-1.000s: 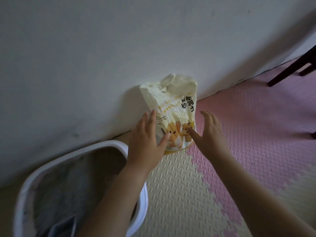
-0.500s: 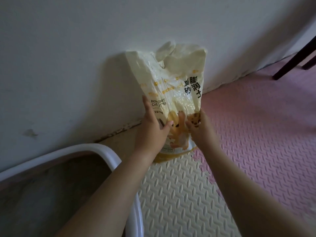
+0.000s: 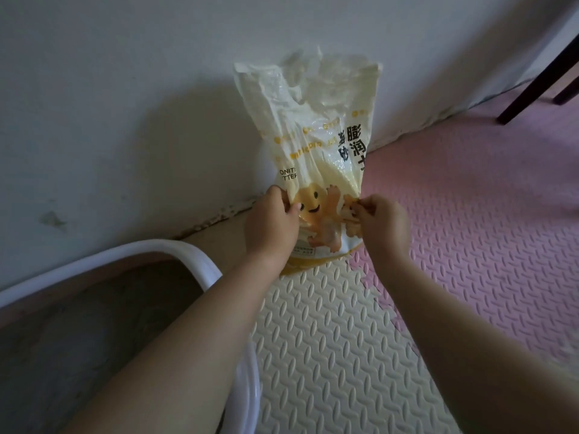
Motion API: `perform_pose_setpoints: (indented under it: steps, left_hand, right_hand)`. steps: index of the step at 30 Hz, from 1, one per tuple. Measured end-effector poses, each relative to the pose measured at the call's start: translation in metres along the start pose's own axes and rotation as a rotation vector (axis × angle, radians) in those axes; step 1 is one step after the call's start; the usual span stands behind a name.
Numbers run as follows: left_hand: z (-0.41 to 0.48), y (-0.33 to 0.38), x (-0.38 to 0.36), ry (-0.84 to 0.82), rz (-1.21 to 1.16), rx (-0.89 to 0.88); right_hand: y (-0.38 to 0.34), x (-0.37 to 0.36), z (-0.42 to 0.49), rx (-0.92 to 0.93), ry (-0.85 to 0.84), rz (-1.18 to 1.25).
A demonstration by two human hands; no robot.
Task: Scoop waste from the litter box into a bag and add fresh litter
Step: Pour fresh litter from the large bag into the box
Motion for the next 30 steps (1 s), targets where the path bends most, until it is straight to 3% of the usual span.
perform_pose_setpoints:
  steps: [16, 30]
  left_hand:
    - [-0.08, -0.009, 0.039, -0.176, 0.135, -0.243]
    - [-0.112, -0.025, 0.049, -0.255, 0.069, -0.192]
  right_hand:
    - [0.028, 0.072, -0.113, 0.107, -0.117, 0.026]
    - [0.031, 0.072, -0.135, 0.071, -0.188, 0.127]
Point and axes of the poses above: each hand's wrist, its own z-axis towards the middle knuckle, its own x-axis out of the back of the hand, y = z × x, the point moved 1 cm from there along z, towards the middle knuckle, and after that the axes turned 6 degrees about x, right-handed, at the moved point
